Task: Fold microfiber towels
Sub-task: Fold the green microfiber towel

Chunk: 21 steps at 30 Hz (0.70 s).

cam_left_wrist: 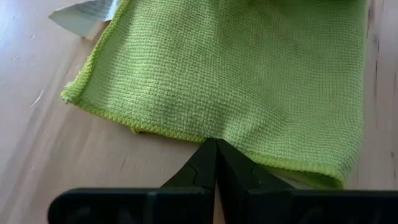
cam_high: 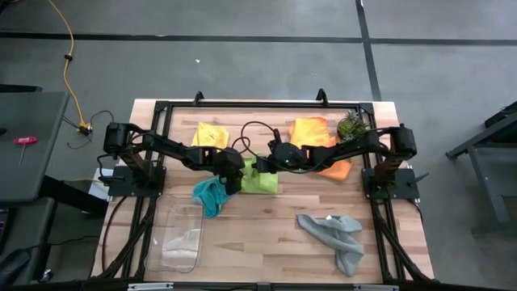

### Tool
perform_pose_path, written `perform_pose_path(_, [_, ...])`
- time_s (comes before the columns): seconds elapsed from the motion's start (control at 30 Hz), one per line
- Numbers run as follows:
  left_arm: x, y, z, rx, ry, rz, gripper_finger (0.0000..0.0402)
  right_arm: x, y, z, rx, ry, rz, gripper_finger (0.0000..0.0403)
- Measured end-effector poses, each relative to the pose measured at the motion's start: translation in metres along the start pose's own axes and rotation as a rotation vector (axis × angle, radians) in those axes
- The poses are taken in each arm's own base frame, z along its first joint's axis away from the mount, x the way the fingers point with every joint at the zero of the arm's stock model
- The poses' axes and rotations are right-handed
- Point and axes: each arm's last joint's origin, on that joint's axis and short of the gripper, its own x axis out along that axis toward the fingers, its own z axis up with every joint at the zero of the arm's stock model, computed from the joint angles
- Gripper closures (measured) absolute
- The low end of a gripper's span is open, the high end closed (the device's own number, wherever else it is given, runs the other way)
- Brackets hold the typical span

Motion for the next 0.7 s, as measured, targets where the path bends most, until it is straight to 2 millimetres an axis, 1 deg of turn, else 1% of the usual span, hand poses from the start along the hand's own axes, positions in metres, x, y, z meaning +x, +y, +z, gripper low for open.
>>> perform_pose_path(0.2, [-0.002,0.0,0.0,-0.009,-0.001,-0.006,0.0402,0.0,-0.009,-0.002,0.002,0.036,-0.084,0.0403])
perform_pose_path(0.5, [-0.005,0.01,0.004,-0.022,-0.022,0.012,0.0402,0.0,-0.009,-0.002,0.005,0.047,-0.081,0.04])
perform_pose_path(0.6, [-0.007,0.014,0.006,-0.02,-0.027,0.021,0.0401,0.0,-0.008,-0.002,0.0,0.053,-0.073,0.0379])
perform_pose_path(0.7, [-0.014,0.021,0.008,-0.015,-0.031,0.034,0.0402,0.001,-0.009,0.002,0.0,0.074,-0.052,0.0333])
